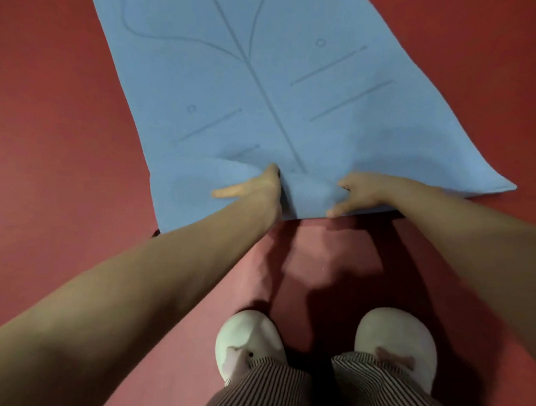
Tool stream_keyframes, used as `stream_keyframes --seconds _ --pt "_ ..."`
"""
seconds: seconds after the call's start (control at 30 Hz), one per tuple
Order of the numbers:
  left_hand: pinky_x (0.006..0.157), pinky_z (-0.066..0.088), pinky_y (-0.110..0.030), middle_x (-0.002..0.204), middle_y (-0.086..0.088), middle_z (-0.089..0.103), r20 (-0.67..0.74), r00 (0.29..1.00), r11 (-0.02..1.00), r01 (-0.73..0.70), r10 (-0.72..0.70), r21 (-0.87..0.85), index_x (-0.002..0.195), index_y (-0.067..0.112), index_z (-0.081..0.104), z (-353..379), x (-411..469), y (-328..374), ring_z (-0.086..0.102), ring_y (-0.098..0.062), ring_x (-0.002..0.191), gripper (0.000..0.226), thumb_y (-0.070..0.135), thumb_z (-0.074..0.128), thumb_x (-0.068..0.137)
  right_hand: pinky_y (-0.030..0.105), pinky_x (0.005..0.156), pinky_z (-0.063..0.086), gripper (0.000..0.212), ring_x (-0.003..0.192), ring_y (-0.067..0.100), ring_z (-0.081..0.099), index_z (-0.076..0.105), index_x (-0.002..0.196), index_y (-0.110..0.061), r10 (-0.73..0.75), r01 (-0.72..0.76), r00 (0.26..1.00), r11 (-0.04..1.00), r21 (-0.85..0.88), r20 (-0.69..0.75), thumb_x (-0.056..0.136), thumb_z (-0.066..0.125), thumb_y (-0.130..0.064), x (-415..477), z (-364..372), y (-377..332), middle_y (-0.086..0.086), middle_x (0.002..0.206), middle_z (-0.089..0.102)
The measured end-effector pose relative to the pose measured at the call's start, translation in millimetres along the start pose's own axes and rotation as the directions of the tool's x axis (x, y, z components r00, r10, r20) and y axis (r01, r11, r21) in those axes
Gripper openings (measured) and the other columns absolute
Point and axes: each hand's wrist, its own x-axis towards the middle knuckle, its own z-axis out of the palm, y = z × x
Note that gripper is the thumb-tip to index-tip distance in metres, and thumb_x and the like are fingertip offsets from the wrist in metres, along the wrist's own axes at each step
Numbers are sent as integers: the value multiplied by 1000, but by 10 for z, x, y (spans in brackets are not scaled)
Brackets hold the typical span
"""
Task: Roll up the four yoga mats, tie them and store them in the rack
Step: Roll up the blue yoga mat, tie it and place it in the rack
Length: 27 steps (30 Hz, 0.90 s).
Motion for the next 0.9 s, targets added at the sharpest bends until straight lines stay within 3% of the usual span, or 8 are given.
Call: stream_keyframes --seconds 0.1,0.23,0.37,0.6,0.7,0.8,0.83,0.9 --pt "79 53 -44 128 -3 54 -55 992 958 99 -118 -269 143 23 30 -166 -561 -37 61 -32 105 78 47 69 79 28 76 37 33 108 24 56 54 83 -21 11 -36 995 967 -253 -100 83 63 -52 -137 176 -105 8 115 62" --pt "74 53 -63 122 -8 41 -180 973 726 -17 -148 -687 138 23 23 -632 -572 -454 62 -40 92 95 35 85 67 30 87 41 40 114 26 54 61 107 -16 -36 -27 984 936 -352 -172 87 57 -51 -236 369 -219 7 124 60" --pt "62 57 -52 126 -16 56 57 992 704 123 -116 -700 134 17 40 -1001 -446 -723 64 -38 98 96 36 91 54 31 92 40 46 119 27 52 59 119 -15 -55 -12 987 915 -403 -153 90 54 -50 -272 614 -420 8 128 57" --pt "68 59 -48 123 -3 58 -244 967 738 -114 -70 -665 134 18 35 -1319 -329 -476 64 -27 99 78 21 80 71 30 82 42 54 111 29 56 61 111 -11 -89 27 981 943 -333 -170 83 59 -57 -130 774 -775 10 120 61" --pt "93 51 -46 134 -9 49 -398 917 858 -215 13 -467 142 12 24 -1551 -400 -489 57 -28 112 95 32 83 71 29 77 39 53 110 28 56 60 109 -11 -95 37 978 956 -292 -186 82 61 -56 -85 945 -914 9 118 62" --pt "105 29 -44 145 -22 30 -629 749 976 -130 210 172 151 16 11 -1647 -527 -644 38 -37 129 99 38 74 78 30 83 40 52 114 26 54 57 117 -14 -94 25 978 938 -345 -186 85 59 -55 -37 1154 -952 6 123 59" --pt "105 25 -46 145 -26 29 -606 648 878 -238 461 414 151 19 19 -1664 -527 -742 35 -40 130 88 35 71 82 30 86 41 52 116 25 53 56 120 -15 -88 17 978 937 -348 -189 86 58 -54 -33 1199 -946 5 126 58" --pt "102 27 -48 141 -27 37 -205 313 357 -573 927 738 138 20 41 -1663 -505 -960 37 -40 127 58 32 62 86 31 91 40 51 119 24 52 54 122 -16 -70 5 980 946 -324 -189 87 57 -53 -30 1230 -940 6 129 57"
